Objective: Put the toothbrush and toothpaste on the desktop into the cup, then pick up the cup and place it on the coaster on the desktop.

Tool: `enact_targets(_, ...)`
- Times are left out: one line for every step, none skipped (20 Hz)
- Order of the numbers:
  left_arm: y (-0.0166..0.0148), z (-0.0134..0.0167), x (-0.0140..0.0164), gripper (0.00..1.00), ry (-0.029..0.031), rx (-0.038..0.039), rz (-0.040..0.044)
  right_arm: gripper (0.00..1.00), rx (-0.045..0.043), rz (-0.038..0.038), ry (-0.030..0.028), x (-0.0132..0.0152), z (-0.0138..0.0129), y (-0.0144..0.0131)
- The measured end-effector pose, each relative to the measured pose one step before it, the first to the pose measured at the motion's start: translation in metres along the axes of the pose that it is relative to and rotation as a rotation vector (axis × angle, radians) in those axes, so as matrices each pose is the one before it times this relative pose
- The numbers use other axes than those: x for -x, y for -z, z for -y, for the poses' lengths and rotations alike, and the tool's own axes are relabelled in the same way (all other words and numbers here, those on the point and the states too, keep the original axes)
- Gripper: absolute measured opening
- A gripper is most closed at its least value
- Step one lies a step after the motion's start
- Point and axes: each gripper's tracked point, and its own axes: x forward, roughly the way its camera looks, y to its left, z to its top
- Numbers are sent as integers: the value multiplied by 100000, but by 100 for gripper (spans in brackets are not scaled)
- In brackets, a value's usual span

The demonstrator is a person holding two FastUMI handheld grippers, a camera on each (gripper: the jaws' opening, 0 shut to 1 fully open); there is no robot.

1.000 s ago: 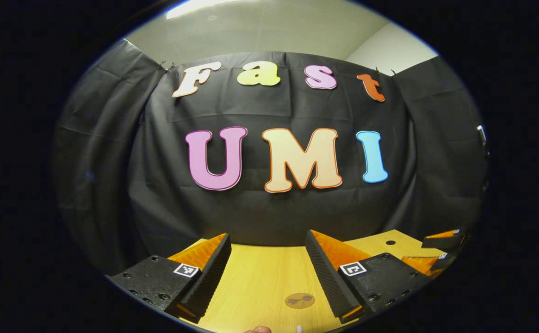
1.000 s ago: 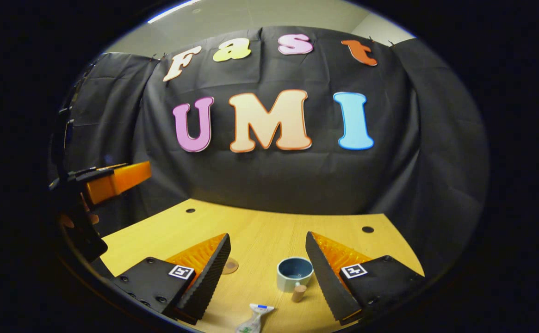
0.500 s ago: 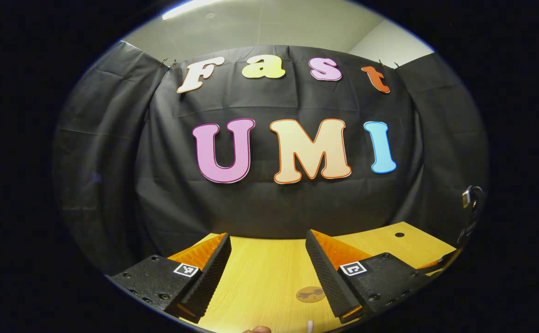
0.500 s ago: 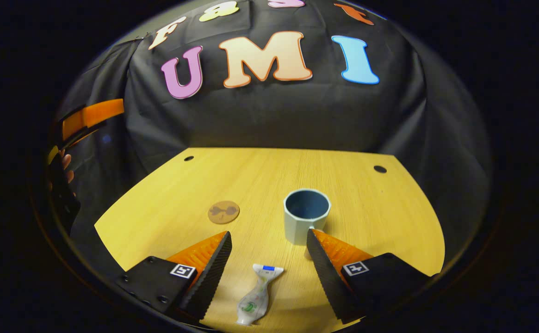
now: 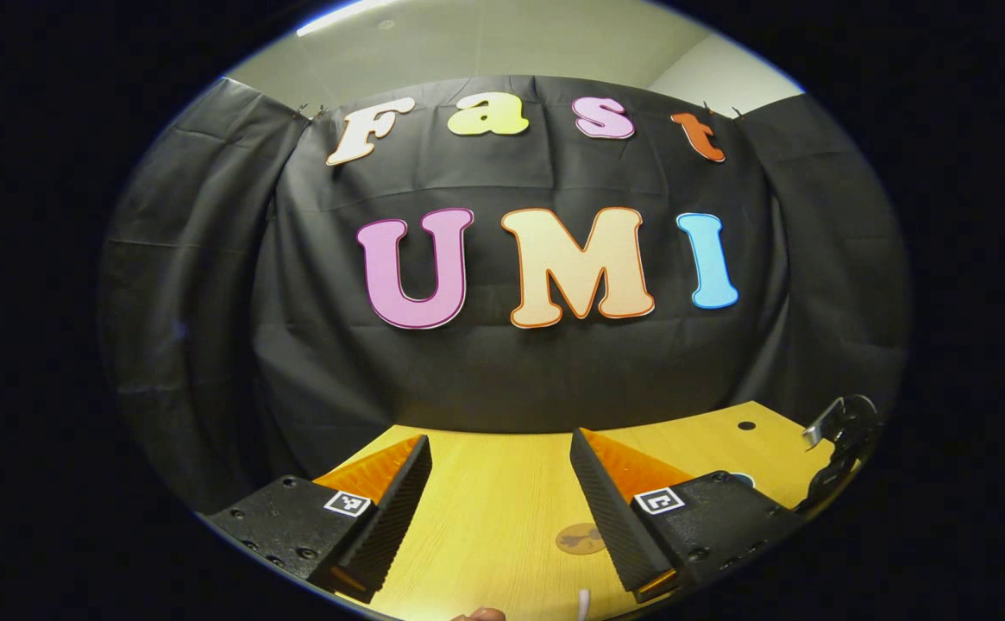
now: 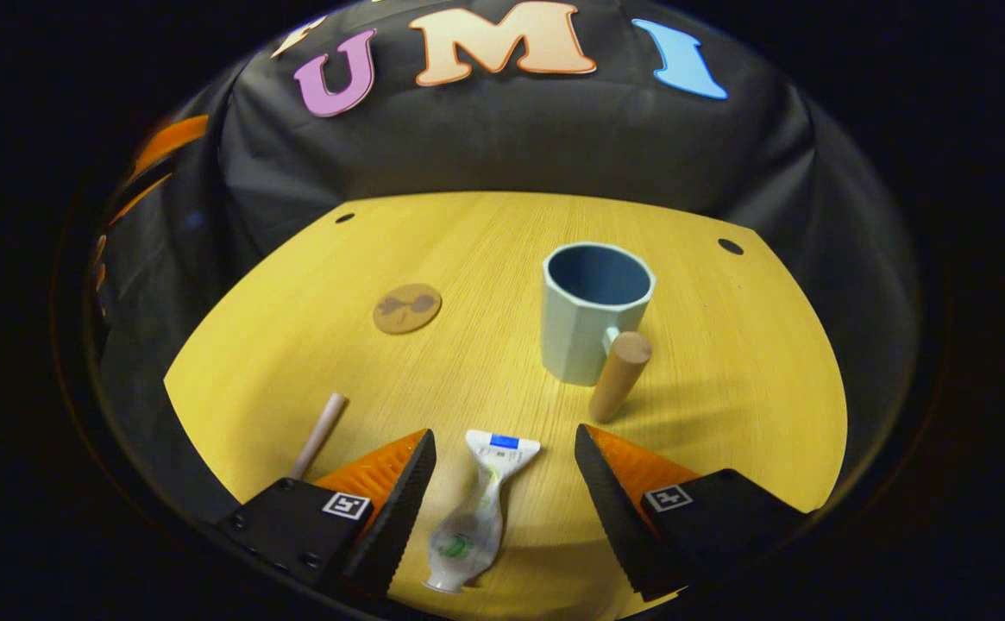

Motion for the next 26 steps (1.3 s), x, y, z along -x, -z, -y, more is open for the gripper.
enact_targets(191,36,-5,94,76,-273,-325,98,523,-1586,-699,-266,-291,387)
enact_targets(40,24,72,94,171,-53,-297,95,1248,-1491,266,-389,-30,547)
enact_targets(39,11,3,95,20,108,-154,96,1102,-1716,-106,-248,-159,326)
enact_targets(-4,-11,-42,95,-47,97,-65,93,765,-1544,-2,-159,-144,237)
enact_targets(196,-14,-56,95,-66,-19,-216,90,406,-1510,54,-292,0,417)
enact_targets(51,-58,-35,98,-204,-73,-295,86,242,-1670,474,-284,52,403)
enact_targets(85,-74,-32,96,-131,-13,-229,85,153,-1783,161,-205,27,251)
enact_targets(138,-38,-96,96,-203,41,-447,82,100,-1880,458,-195,121,417)
enact_targets(227,-72,21,96,-145,-2,-381,75,53,-1771,196,-221,99,400)
enact_targets(124,-95,-34,96,-440,-75,-432,70,584,-2324,185,-217,-33,529)
enact_targets(61,-16,15,96,-203,77,-42,60,2018,145,175,278,184,-22)
enact_targets(24,85,-24,99,110,29,-397,58,1396,-35,90,-218,-109,110)
enact_targets(302,131,-145,96,73,-132,-542,58,132,317,-793,219,-108,-150)
enact_targets(53,49,-82,96,179,-183,-309,58,-19,-144,131,101,152,216)
enact_targets(221,165,-38,96,157,-235,-445,47,-71,488,-756,-91,-93,-155)
enact_targets(-12,114,-105,96,-103,-335,-21,39,-230,73,3,-143,-466,113)
enact_targets(93,115,-23,96,129,-340,57,21,-56,-96,67,-25,-92,-143)
enact_targets(187,196,-101,96,374,-459,-691,20,149,-1219,-214,134,1,149)
enact_targets(553,228,-203,96,463,-259,-1297,17,-430,-1480,133,168,-74,-67)
enact_targets(695,263,-253,96,1041,150,-2220,12,-17,-1093,-332,-317,70,-54)
enact_targets(1098,528,-93,96,2091,555,-3533,10,-191,-221,-409,-49,-1,-96)
enact_targets(1248,575,-117,96,1854,635,-4244,12,-222,141,-348,-17,8,37)
enact_targets(1143,372,-65,96,1202,638,-4119,12,-1,752,-173,-6,12,-16)
enact_targets(994,321,-165,96,1060,666,-2912,12,10,880,18,1,-19,4)
enact_targets(925,424,-63,99,1007,665,-3151,12,-113,762,69,-40,-7,-25)
enact_targets(1025,458,-221,97,1506,504,-3318,12,-346,321,55,-4,-6,33)
